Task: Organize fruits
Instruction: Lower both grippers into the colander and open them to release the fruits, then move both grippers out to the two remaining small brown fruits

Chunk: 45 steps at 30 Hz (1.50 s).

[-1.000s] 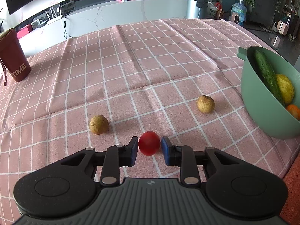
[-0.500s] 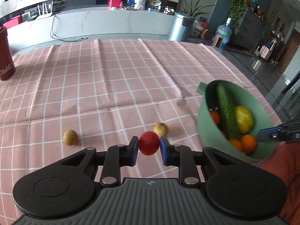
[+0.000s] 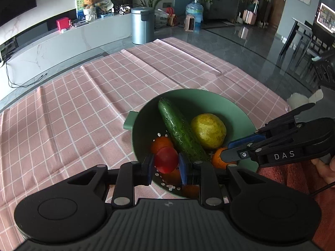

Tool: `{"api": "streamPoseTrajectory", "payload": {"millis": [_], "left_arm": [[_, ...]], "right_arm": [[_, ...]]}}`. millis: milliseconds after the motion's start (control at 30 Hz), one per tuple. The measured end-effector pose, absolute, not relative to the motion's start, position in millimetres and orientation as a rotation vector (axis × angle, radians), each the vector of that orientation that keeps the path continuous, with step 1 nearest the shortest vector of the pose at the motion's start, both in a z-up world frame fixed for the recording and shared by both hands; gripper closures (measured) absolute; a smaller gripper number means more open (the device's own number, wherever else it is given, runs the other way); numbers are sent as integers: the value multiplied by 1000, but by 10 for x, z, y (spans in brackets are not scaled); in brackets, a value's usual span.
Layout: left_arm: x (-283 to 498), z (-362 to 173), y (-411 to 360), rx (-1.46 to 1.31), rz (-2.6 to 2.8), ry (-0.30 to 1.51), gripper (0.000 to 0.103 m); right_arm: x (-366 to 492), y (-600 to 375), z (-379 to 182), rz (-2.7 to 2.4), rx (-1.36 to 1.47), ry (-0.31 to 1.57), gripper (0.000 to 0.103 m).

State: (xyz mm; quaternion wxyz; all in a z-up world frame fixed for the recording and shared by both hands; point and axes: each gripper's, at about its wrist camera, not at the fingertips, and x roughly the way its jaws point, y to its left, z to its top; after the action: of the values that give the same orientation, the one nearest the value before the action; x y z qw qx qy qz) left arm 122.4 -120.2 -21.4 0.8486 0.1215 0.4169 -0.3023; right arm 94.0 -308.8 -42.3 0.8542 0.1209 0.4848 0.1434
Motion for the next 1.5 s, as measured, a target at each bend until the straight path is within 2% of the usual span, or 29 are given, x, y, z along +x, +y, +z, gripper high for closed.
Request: {"api": "streamPoseTrajectory", "payload": {"millis": [433,700,1000,1100,1167,1300,1500], "left_arm": [[1394,-541,-1599,554,-598,982,76],[1449,-610,-1621,561,-579,1016,75],[1411,-596,-1555,509,-584,990,67],[1354,-487,-1491,467,-590,960,67],[1318,-396,-1432,439,-595,938,67],[1230,-220,-1252,383,-570,900,67],[1117,-43,-873,272,-516,867,67]], "right_arm": [[1000,-3124,-515,325,293,1031,85],[1025,-3140,-541,330,306,1038,85],[1018,-3122,-538,316,285,1038,84],[1009,-3114,-529,303,274,1035,79],[993,-3109,-517,292,262,1028,72],[961,-3078,-473,266,220,1006,68],[835,-2974,-325,201,127,924,54]]}}
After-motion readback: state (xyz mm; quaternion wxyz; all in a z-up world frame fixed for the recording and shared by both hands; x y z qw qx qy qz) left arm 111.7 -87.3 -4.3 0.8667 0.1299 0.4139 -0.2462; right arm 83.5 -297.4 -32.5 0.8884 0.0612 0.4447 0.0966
